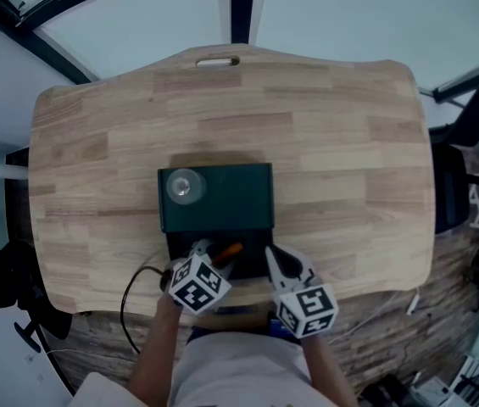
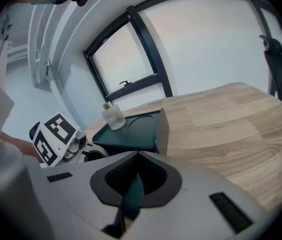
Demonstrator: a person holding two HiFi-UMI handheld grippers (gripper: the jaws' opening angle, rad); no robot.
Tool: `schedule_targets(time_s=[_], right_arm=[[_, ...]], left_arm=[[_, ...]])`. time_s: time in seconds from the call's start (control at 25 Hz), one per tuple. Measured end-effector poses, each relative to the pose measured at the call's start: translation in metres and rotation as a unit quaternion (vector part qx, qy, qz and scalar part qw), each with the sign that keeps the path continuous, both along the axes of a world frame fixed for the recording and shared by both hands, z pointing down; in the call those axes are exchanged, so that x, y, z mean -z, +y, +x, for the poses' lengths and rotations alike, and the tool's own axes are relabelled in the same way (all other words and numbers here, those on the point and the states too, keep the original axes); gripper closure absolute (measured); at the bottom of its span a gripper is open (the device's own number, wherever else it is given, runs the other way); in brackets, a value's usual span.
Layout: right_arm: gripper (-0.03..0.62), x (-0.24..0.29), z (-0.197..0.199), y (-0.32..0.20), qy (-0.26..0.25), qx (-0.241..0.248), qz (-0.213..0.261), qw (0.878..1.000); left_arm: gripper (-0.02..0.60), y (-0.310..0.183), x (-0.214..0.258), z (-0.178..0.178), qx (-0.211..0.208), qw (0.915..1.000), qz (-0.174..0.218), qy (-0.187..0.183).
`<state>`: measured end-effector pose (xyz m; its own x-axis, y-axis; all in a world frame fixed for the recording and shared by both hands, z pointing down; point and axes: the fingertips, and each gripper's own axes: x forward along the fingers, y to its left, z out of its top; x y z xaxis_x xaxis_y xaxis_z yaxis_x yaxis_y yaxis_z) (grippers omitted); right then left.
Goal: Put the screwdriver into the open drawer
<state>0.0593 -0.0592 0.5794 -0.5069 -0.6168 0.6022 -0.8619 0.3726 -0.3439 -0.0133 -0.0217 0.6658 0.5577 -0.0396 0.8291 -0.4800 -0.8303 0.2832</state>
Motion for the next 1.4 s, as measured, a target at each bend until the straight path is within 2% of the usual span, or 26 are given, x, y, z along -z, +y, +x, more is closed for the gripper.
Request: schedule_targets(time_s=[0.24,0.6,0.88,1.28,1.4], right_arm=[[0.597,0.001,-0.002,0.001,-0.002,0.004,0.000,1.000],[0.597,0.005,-0.001,0.002,-0.005,0.005,0.005,1.000],[0.597,0.007,-0.001,0.005,-0.005,0.004,0.005,1.000],[0.597,0.015,-0.002,0.004,-0.016,0.008,0.015,1.000],[0.597,0.020,-0.003,0.005,-0.038,0.003,0.015,0.999]], left_arm=[[0.462,0.003,0.000,0.001,-0.015,0.9998,0.010,-0.001],[0.460,-0.001,0.003,-0.002,-0.010,0.9998,0.014,-0.005],[0.460,-0.001,0.010,0.000,-0.009,0.9999,0.011,0.007],[0.460,-0.011,0.029,-0.005,0.032,0.9984,0.012,0.044],[0.460,-0.011,0.035,-0.007,0.046,0.9975,0.003,0.054]])
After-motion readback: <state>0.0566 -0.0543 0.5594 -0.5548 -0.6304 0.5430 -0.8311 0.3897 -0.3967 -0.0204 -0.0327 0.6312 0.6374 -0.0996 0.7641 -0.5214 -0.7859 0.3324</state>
